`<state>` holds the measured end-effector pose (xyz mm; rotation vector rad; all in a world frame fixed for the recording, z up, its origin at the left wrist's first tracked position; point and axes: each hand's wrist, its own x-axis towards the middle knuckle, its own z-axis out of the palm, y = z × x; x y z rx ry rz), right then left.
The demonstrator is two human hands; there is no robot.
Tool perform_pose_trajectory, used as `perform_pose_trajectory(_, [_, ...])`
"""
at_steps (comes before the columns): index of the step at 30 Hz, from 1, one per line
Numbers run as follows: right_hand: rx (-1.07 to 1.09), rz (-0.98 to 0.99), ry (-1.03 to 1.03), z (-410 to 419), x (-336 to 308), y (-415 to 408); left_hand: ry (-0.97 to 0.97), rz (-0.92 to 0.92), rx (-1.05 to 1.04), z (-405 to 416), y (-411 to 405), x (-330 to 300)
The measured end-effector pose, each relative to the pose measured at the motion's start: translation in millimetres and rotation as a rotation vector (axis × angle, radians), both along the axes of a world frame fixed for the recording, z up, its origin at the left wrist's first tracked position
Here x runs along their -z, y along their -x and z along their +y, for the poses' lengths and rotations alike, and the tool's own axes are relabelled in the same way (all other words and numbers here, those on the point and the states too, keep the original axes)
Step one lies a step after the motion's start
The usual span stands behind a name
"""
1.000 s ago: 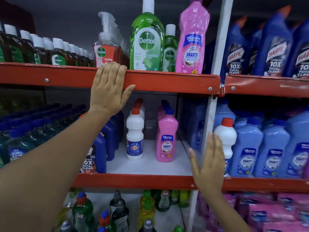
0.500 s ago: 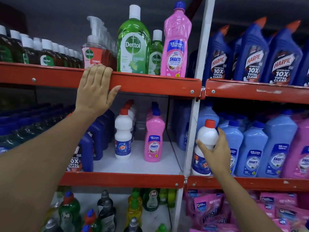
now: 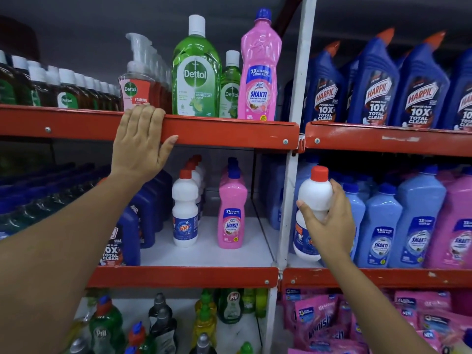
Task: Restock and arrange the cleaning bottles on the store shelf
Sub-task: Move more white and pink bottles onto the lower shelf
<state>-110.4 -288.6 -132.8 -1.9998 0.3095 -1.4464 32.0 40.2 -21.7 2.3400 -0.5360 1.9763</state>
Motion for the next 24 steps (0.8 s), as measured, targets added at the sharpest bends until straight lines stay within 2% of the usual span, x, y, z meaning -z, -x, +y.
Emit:
perform_pose_trajectory(5, [0.007, 0.052, 0.005, 24.5, -17.2, 11.8, 0.009, -0.029, 0.025, -2.0, -1.1, -1.6])
perform_pose_trajectory(11, [-0.183, 0.089, -0.073, 76.3, -21.7, 11.0, 0.018, -0.049, 0.043, -3.0, -4.9, -0.5])
perform_pose_trajectory(16, [-0.338, 0.042, -0.143, 128.9, -23.2, -17.2, 0.019, -0.098, 0.063, -2.1, -8.2, 0.4])
perform_pose_trajectory(24, [-0.424, 0.017, -0.212, 197.7, -8.0, -67.9, 0.026, -0.235, 0.08, -2.4, -19.1, 0.4])
